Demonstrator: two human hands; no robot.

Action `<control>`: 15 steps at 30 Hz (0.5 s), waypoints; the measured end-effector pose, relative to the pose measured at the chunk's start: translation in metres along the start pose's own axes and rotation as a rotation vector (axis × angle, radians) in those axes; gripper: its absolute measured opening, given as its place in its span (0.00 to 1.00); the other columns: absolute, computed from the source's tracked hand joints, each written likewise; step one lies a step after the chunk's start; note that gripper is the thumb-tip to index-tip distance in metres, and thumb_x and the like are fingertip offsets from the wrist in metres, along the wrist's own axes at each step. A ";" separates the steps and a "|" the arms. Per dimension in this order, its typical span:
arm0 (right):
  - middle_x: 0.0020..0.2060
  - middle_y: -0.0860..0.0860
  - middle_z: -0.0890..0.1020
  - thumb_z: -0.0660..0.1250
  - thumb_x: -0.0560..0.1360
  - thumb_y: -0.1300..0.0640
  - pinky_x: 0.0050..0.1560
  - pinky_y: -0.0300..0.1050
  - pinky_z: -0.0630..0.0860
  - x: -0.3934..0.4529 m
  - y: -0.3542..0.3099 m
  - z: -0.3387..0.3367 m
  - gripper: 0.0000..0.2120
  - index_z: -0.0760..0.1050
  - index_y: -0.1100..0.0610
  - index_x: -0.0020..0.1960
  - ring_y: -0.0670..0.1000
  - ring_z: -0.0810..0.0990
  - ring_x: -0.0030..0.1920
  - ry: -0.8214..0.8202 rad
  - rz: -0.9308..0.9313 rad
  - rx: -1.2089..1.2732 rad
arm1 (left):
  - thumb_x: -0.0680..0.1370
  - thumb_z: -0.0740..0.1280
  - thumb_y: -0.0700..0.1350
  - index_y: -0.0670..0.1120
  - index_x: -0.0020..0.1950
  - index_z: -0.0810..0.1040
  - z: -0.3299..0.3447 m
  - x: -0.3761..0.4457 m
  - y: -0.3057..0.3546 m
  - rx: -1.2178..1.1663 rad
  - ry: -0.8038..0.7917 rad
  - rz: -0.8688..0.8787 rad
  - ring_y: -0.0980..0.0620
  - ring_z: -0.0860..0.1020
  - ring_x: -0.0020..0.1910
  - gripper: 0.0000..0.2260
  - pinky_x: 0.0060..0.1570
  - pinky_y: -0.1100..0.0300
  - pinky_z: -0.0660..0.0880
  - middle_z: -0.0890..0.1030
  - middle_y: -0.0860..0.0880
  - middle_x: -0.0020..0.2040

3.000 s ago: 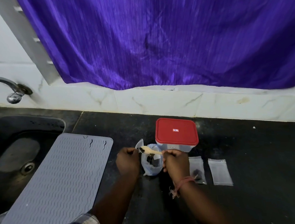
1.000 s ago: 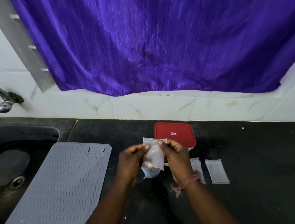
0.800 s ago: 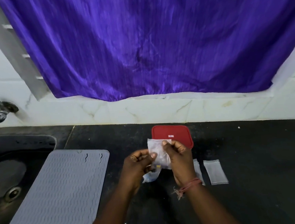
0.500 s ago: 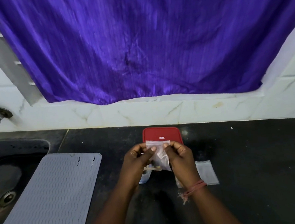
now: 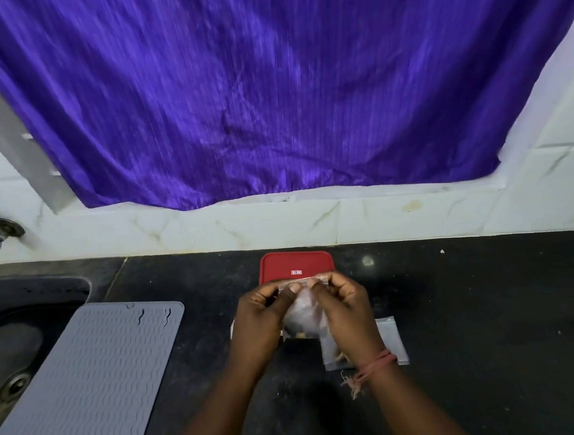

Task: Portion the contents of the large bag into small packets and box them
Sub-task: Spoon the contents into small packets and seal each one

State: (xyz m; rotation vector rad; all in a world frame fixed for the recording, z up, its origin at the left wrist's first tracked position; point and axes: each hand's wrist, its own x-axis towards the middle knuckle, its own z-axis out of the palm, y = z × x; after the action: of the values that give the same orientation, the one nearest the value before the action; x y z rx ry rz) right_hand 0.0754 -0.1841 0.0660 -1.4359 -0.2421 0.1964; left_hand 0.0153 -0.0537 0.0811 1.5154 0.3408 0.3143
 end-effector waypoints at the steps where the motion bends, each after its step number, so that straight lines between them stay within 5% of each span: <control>1: 0.36 0.59 0.81 0.67 0.80 0.62 0.41 0.46 0.75 0.001 -0.001 0.000 0.08 0.81 0.59 0.43 0.51 0.77 0.38 0.016 0.005 0.029 | 0.80 0.70 0.41 0.43 0.52 0.87 0.003 0.001 0.000 -0.016 0.010 -0.005 0.44 0.86 0.47 0.07 0.48 0.51 0.82 0.88 0.44 0.46; 5: 0.35 0.52 0.81 0.66 0.80 0.61 0.45 0.48 0.74 0.009 0.001 0.007 0.09 0.81 0.59 0.42 0.49 0.77 0.39 0.080 0.074 0.133 | 0.81 0.68 0.41 0.41 0.50 0.86 0.012 0.008 0.001 -0.095 0.038 -0.045 0.40 0.85 0.47 0.07 0.49 0.45 0.80 0.86 0.38 0.47; 10: 0.43 0.57 0.85 0.65 0.80 0.63 0.47 0.46 0.79 0.011 0.005 0.010 0.07 0.82 0.62 0.51 0.50 0.82 0.43 0.003 0.073 0.114 | 0.81 0.67 0.40 0.38 0.50 0.84 0.010 0.016 0.010 -0.108 0.063 -0.039 0.44 0.83 0.39 0.08 0.36 0.56 0.80 0.85 0.35 0.44; 15: 0.43 0.59 0.85 0.65 0.79 0.65 0.46 0.49 0.82 0.020 0.005 0.013 0.05 0.81 0.62 0.49 0.54 0.84 0.43 0.047 0.051 0.108 | 0.80 0.69 0.38 0.39 0.55 0.85 0.005 0.021 0.012 -0.118 -0.026 -0.040 0.44 0.86 0.45 0.07 0.40 0.59 0.82 0.87 0.40 0.47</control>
State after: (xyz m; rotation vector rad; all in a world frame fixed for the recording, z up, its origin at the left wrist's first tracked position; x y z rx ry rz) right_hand 0.0911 -0.1658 0.0634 -1.3389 -0.1547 0.2142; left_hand 0.0369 -0.0494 0.0927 1.3941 0.3257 0.2783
